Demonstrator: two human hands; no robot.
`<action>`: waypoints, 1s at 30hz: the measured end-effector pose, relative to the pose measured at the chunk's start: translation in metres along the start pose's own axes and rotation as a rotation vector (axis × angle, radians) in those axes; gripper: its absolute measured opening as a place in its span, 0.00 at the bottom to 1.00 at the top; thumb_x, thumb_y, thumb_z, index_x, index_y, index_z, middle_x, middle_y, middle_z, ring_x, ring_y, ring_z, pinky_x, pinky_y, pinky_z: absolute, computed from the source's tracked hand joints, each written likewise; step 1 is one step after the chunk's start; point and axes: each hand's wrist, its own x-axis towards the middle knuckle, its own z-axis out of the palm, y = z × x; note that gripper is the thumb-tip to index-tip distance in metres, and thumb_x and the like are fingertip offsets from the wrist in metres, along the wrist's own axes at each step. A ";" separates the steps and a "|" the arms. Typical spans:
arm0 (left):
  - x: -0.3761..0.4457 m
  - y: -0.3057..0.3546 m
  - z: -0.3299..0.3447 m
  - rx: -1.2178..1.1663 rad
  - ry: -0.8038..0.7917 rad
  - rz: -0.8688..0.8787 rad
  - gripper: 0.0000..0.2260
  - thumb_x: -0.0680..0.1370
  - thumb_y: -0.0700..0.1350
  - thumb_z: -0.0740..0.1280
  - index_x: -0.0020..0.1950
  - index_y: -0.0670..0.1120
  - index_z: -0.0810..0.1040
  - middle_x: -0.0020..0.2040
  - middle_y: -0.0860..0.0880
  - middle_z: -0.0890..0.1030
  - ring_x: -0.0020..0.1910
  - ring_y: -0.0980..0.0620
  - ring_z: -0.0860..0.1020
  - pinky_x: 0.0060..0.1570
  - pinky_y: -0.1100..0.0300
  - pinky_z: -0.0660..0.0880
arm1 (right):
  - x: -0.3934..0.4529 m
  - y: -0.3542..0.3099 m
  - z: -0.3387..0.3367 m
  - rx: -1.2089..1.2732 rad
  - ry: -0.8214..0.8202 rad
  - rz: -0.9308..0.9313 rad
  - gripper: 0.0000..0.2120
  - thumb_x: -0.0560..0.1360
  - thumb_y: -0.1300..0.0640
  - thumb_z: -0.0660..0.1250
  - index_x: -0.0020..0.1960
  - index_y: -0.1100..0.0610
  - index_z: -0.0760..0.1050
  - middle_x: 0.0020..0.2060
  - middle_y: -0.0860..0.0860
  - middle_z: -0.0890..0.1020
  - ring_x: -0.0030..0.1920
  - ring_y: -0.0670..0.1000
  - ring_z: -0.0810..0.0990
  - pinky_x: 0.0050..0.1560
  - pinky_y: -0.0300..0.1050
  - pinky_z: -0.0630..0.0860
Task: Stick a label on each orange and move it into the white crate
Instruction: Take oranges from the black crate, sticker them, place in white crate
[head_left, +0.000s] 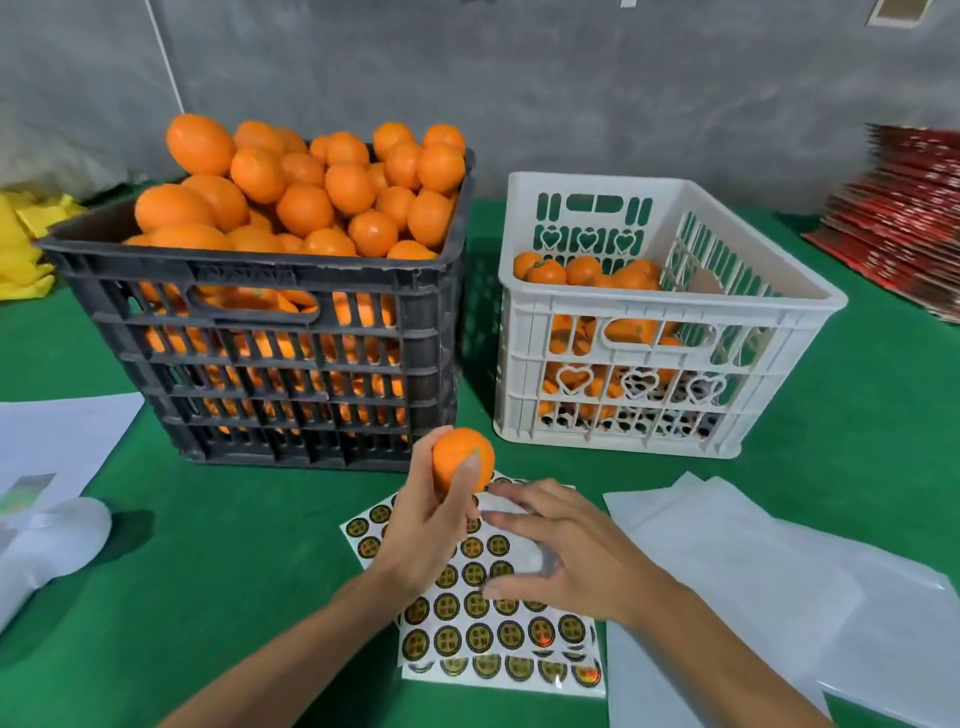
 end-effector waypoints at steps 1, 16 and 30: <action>-0.001 0.000 0.001 0.002 0.007 0.003 0.25 0.79 0.70 0.64 0.73 0.65 0.66 0.37 0.49 0.80 0.34 0.53 0.78 0.40 0.59 0.79 | -0.001 0.001 0.001 -0.002 -0.003 -0.015 0.37 0.72 0.22 0.60 0.75 0.40 0.71 0.78 0.35 0.63 0.75 0.39 0.61 0.76 0.49 0.63; -0.011 0.009 0.001 -0.122 0.029 0.019 0.23 0.80 0.64 0.64 0.74 0.63 0.67 0.39 0.47 0.81 0.35 0.48 0.75 0.41 0.56 0.77 | -0.001 -0.004 0.004 0.073 0.149 -0.117 0.21 0.75 0.36 0.72 0.60 0.49 0.86 0.66 0.38 0.78 0.67 0.41 0.72 0.66 0.44 0.72; -0.014 0.004 -0.002 -0.140 0.022 0.040 0.28 0.79 0.69 0.66 0.77 0.64 0.65 0.41 0.45 0.82 0.34 0.43 0.77 0.36 0.51 0.77 | -0.002 -0.003 0.009 0.093 0.145 -0.029 0.23 0.79 0.36 0.66 0.64 0.50 0.83 0.68 0.37 0.77 0.67 0.41 0.71 0.68 0.43 0.68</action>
